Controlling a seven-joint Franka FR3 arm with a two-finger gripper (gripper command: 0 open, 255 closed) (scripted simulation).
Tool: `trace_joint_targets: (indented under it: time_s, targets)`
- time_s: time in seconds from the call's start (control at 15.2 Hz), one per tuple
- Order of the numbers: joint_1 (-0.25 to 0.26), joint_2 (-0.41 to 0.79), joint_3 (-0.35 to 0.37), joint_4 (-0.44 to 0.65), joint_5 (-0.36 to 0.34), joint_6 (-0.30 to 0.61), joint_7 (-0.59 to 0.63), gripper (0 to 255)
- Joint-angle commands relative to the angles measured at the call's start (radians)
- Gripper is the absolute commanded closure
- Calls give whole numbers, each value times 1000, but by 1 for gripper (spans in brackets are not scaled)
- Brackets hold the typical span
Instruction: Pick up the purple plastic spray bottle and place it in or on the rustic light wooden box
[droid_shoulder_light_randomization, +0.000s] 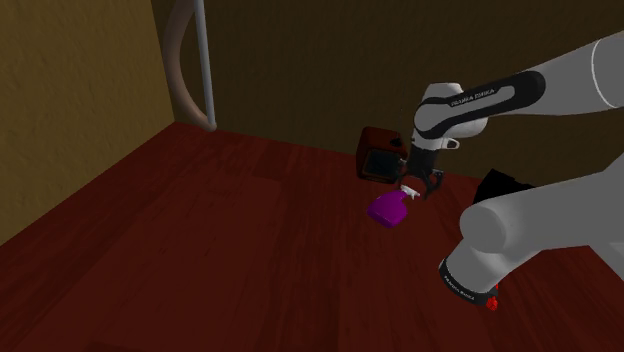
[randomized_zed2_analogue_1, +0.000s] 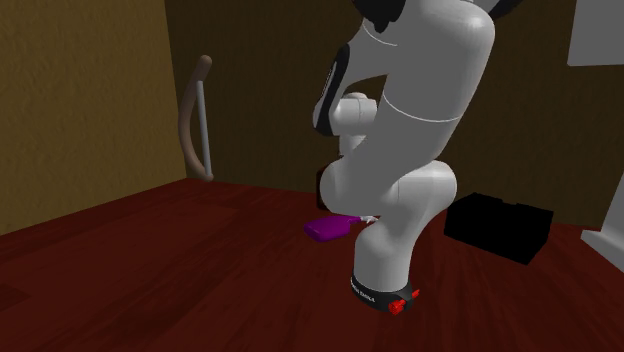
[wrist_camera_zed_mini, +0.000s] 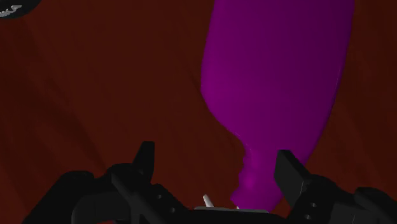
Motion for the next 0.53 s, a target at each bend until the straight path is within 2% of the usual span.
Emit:
trace_joint_targets:
  time_s: [0.0, 0.13, 0.46]
  targets:
    - [2, 94, -20, 40, 41, 80, 8, 0]
    - [5, 180, -46, 80, 90, 152, 4, 0]
    - [12, 228, -47, 53, 104, 228, -3, 0]
